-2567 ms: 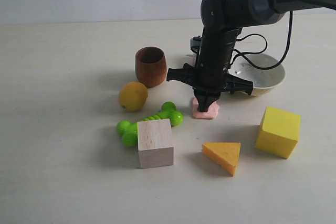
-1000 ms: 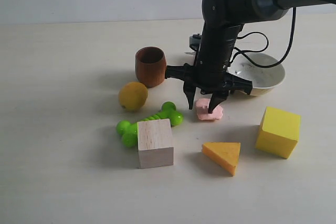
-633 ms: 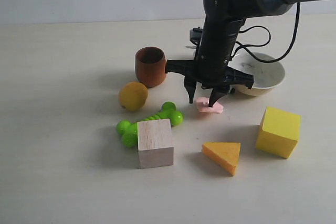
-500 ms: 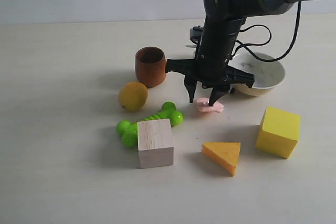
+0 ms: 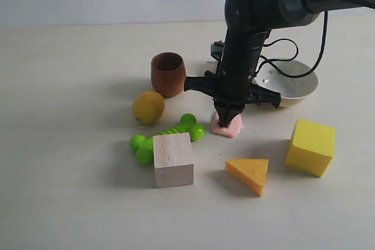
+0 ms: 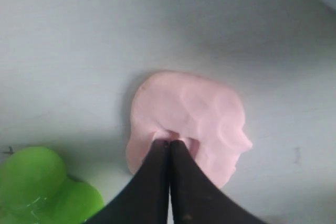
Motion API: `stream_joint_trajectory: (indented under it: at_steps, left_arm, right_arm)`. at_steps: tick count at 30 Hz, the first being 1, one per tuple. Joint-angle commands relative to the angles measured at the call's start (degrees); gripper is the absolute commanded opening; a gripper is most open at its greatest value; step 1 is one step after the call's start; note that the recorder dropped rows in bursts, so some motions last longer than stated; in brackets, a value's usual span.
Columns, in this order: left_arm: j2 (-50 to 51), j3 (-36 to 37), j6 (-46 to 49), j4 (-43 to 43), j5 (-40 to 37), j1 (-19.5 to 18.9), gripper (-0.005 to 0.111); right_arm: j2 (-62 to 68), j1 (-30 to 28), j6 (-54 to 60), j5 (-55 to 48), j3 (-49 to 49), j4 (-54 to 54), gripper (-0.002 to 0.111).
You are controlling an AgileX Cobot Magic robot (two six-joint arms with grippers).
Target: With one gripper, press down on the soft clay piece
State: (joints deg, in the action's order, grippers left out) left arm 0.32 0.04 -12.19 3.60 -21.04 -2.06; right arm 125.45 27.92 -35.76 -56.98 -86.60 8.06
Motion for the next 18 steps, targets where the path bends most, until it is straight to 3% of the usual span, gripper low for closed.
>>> stream_joint_trajectory:
  at_steps: [1,6,13,18]
  left_arm:
    - [-0.3,0.0,-0.1,0.1,0.4,0.3,0.000]
    - [-0.3,0.0,-0.1,0.1,0.4,0.3,0.000]
    - [-0.3,0.0,-0.1,0.1,0.4,0.3,0.000]
    - [-0.3,0.0,-0.1,0.1,0.4,0.3,0.000]
  right_arm:
    - [0.7,0.1,0.2,-0.3,-0.1,0.6,0.000]
    - [0.6,0.1,0.2,-0.3,-0.1,0.6,0.003]
    - [0.5,0.1,0.8,-0.1,-0.1,0.3,0.037]
    - [0.5,0.1,0.8,-0.3,-0.1,0.3,0.042]
